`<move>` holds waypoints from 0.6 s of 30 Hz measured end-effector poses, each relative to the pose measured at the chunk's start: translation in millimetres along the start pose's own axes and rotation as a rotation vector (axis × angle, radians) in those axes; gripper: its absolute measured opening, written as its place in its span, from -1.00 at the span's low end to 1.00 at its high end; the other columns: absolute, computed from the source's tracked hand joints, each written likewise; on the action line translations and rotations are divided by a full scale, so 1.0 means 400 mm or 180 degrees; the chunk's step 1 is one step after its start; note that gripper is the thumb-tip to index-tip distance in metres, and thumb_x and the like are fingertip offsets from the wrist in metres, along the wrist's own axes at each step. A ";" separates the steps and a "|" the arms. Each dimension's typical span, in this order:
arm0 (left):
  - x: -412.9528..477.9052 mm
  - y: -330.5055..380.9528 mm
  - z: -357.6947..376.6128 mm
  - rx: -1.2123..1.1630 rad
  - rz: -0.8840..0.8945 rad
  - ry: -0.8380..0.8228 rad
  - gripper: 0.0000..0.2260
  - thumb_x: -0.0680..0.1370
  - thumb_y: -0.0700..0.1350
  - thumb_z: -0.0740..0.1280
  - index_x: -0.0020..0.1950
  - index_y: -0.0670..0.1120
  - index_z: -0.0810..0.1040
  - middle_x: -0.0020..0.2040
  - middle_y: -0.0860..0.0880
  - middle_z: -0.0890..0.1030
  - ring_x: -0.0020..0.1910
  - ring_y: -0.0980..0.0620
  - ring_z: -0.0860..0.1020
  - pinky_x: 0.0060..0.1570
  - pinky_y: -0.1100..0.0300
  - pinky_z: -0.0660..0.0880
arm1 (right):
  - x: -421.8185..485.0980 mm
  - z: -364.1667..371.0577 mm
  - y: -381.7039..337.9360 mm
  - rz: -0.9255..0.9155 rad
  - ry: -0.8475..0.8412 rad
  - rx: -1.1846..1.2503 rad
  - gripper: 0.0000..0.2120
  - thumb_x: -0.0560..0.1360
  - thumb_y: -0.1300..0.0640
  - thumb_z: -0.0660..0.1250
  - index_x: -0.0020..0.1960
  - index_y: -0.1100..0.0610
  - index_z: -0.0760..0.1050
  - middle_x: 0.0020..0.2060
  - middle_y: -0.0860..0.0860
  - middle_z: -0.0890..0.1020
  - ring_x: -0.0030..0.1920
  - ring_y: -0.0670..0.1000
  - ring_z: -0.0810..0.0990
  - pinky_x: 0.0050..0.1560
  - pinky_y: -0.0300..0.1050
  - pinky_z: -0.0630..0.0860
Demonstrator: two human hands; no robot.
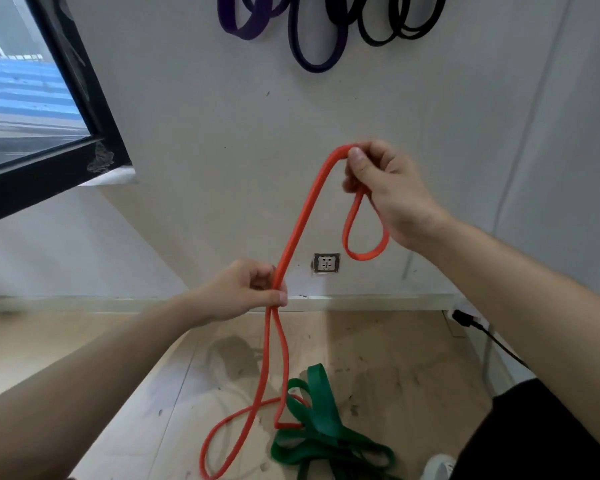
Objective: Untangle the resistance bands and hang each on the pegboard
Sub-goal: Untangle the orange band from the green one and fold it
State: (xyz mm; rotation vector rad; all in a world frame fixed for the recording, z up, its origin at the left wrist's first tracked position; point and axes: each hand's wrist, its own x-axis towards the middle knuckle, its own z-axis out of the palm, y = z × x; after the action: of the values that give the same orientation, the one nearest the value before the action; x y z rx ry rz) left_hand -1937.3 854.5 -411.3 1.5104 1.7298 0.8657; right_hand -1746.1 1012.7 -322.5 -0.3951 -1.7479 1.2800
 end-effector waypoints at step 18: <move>0.041 0.109 -0.089 -0.1403 0.0497 0.2013 -0.87 0.65 -0.22 0.30 -0.02 -0.15 0.64 -0.28 -0.05 0.57 -0.29 0.09 0.58 -0.08 0.22 0.62 | -0.027 -0.203 0.250 0.1912 -0.1954 -0.1832 -0.82 0.67 0.24 0.22 0.15 0.29 0.56 -0.07 0.06 0.67 -0.02 -0.05 0.62 0.08 -0.30 0.52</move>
State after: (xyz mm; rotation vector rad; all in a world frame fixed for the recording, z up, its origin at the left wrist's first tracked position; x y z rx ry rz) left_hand -1944.5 873.7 -356.4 1.1452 1.6756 1.8208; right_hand -1699.2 1094.3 -411.2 -0.9932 -2.6659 1.3656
